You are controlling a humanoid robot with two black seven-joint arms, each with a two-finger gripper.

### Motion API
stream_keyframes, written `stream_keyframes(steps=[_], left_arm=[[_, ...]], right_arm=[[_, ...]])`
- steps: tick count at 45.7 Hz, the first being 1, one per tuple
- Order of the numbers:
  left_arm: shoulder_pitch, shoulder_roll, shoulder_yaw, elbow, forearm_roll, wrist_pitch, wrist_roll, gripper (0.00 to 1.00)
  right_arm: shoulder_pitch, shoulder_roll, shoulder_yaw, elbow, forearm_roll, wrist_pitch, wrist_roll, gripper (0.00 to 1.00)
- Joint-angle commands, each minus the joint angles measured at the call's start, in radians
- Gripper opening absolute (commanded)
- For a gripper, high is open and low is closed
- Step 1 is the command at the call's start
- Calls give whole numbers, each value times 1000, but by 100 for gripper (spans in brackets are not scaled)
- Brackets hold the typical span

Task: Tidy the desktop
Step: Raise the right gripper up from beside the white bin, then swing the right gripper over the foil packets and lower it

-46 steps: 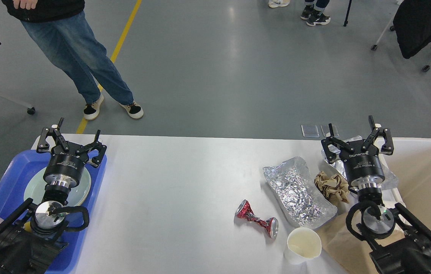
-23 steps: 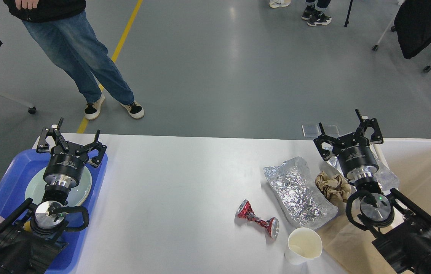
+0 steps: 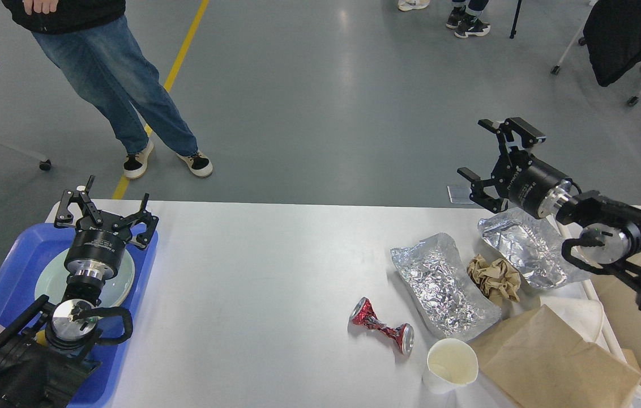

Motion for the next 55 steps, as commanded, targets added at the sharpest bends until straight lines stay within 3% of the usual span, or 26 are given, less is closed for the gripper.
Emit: stream_keyframes(steps=[1, 7, 8, 14, 20, 25, 29, 32, 39, 43, 48, 55], left_arm=[[-1, 1, 1, 0, 0, 0, 0, 96], [-1, 1, -1, 0, 0, 0, 0, 96], [-1, -1, 1, 0, 0, 0, 0, 96], [-1, -1, -1, 0, 0, 0, 0, 96], [-1, 1, -1, 0, 0, 0, 0, 96], [1, 1, -1, 0, 0, 0, 0, 96], [-1, 1, -1, 0, 0, 0, 0, 96], [1, 1, 1, 2, 0, 0, 0, 96], [-1, 1, -1, 2, 0, 0, 0, 96], [1, 1, -1, 2, 0, 2, 0, 96], [-1, 1, -1, 2, 0, 0, 0, 96], [-1, 1, -1, 2, 0, 0, 0, 96]], right_arm=[[230, -5, -375, -1, 1, 3, -2, 100], [497, 36, -795, 50, 0, 24, -2, 100], [582, 65, -938, 86, 0, 41, -2, 100], [777, 170, -1199, 231, -5, 104, -2, 100], [971, 272, -1362, 355, -5, 242, -4, 100], [1066, 343, -1383, 406, -5, 352, -8, 100], [1141, 374, -1394, 488, -5, 372, -25, 100], [1189, 380, -1402, 542, -5, 371, -79, 100], [1341, 383, -1426, 720, 1, 311, -275, 100], [1430, 374, -1429, 792, 1, 302, -352, 100], [1506, 371, -1441, 876, -5, 306, -399, 99], [1566, 363, -1446, 940, -8, 332, -400, 98]])
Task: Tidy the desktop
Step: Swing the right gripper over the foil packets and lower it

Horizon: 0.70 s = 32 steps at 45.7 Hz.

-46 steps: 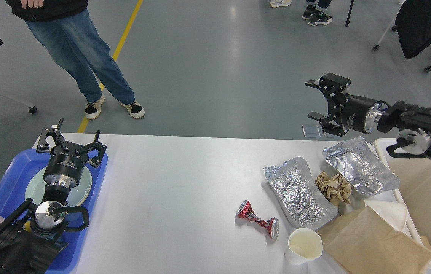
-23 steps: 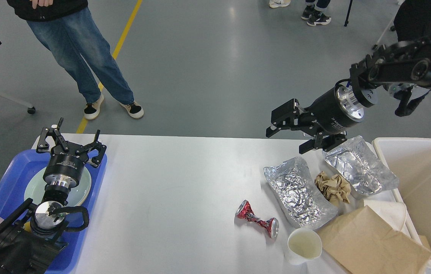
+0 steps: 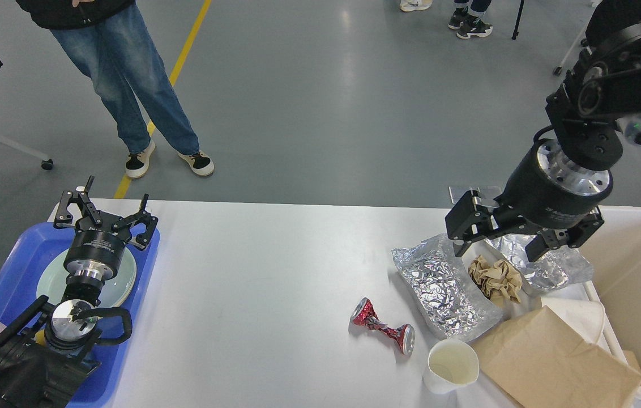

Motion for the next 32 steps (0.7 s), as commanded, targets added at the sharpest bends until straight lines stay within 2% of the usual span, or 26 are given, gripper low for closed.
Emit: stream_keyframes(steps=[1, 21, 32], left_arm=[[-1, 0, 0, 0, 0, -1, 0, 96], [-1, 0, 0, 0, 0, -1, 0, 96], [-1, 0, 0, 0, 0, -1, 0, 96]], right_arm=[[32, -13, 2, 35, -1, 25, -2, 98], [10, -73, -93, 26, 9, 10, -2, 98], [-114, -77, -60, 16, 60, -16, 0, 97]])
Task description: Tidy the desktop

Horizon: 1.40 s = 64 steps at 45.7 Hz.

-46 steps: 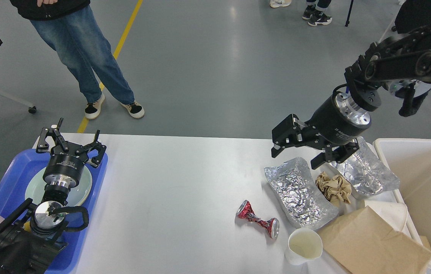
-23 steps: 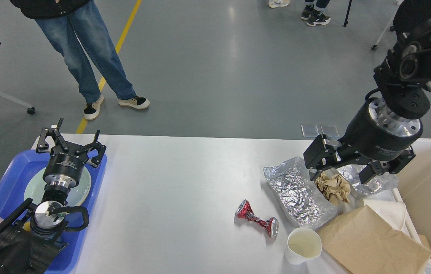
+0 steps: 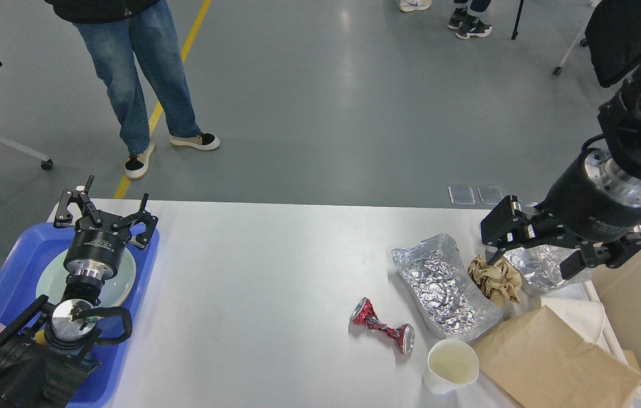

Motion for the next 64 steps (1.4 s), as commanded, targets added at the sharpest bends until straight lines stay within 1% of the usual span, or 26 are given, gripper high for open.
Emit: stream_keyframes(steps=[1, 3, 6, 7, 12, 21, 29, 32, 39, 44, 48, 51, 53, 55, 58, 61, 63, 64], left_arm=[[0, 0, 0, 0, 0, 0, 0, 96], [0, 0, 0, 0, 0, 0, 0, 96], [0, 0, 0, 0, 0, 0, 0, 96], [0, 0, 0, 0, 0, 0, 0, 96], [0, 0, 0, 0, 0, 0, 0, 96], [0, 0, 0, 0, 0, 0, 0, 96], [0, 0, 0, 0, 0, 0, 0, 96], [0, 0, 0, 0, 0, 0, 0, 96], [0, 0, 0, 0, 0, 0, 0, 96], [0, -2, 0, 0, 0, 0, 0, 96], [0, 0, 0, 0, 0, 0, 0, 96], [0, -2, 0, 0, 0, 0, 0, 96], [0, -2, 0, 0, 0, 0, 0, 96], [0, -2, 0, 0, 0, 0, 0, 96], [0, -2, 0, 0, 0, 0, 0, 96], [0, 0, 0, 0, 0, 0, 0, 96], [0, -2, 0, 0, 0, 0, 0, 96], [0, -2, 0, 0, 0, 0, 0, 96]], right_arm=[[-76, 1, 21, -3, 20, -26, 0, 97], [-108, 2, 33, -3, 20, -43, 0, 95], [-172, 4, 59, -4, 20, -92, 0, 85], [-197, 5, 67, -4, 20, -117, 0, 85], [-323, 24, 107, -7, 20, -236, -1, 85], [-461, 65, 177, -17, 18, -335, -1, 86], [-554, 74, 157, -37, 15, -526, -1, 86], [-561, 67, 124, -41, 14, -571, -3, 86], [-587, 48, 45, -81, 18, -579, -1, 87], [-665, -41, 39, -135, 60, -580, -1, 86], [-693, -76, 35, -161, 64, -585, -1, 85], [-700, -99, -8, -176, 40, -589, 2, 84], [-700, -119, -36, -190, 11, -589, 8, 81], [-700, -140, -59, -201, -38, -589, 12, 77], [-702, -171, -71, -228, -142, -589, 23, 76], [-712, -202, -76, -248, -262, -589, 45, 75], [-728, -222, -76, -257, -342, -588, 89, 74], [-734, -229, -76, -265, -382, -588, 123, 73]])
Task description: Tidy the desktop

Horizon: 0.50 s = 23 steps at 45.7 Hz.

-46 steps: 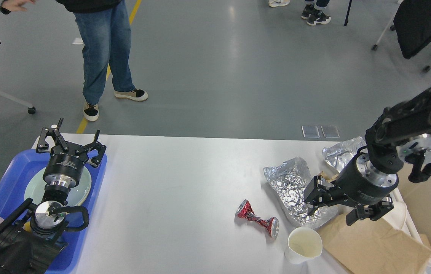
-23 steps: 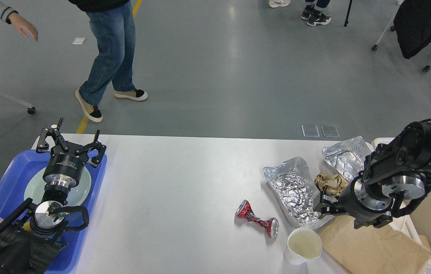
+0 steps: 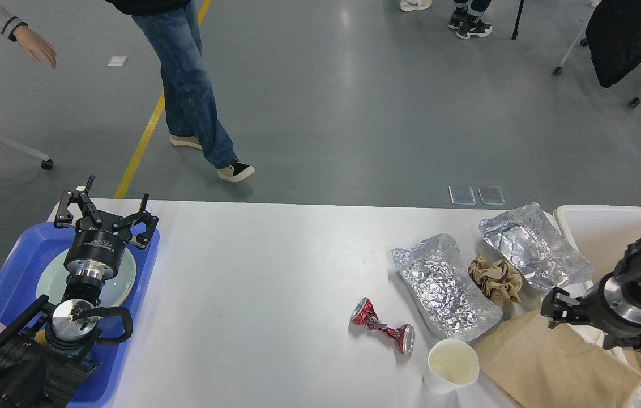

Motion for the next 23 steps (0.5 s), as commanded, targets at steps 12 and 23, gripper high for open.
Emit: stream_keyframes(steps=[12, 23], left_arm=[[0, 0, 0, 0, 0, 0, 0, 96], [0, 0, 0, 0, 0, 0, 0, 96]], right_arm=[[-195, -62, -7, -252, -449, -41, 487, 71], [-358, -47, -104, -438, -529, -161, 497, 71]])
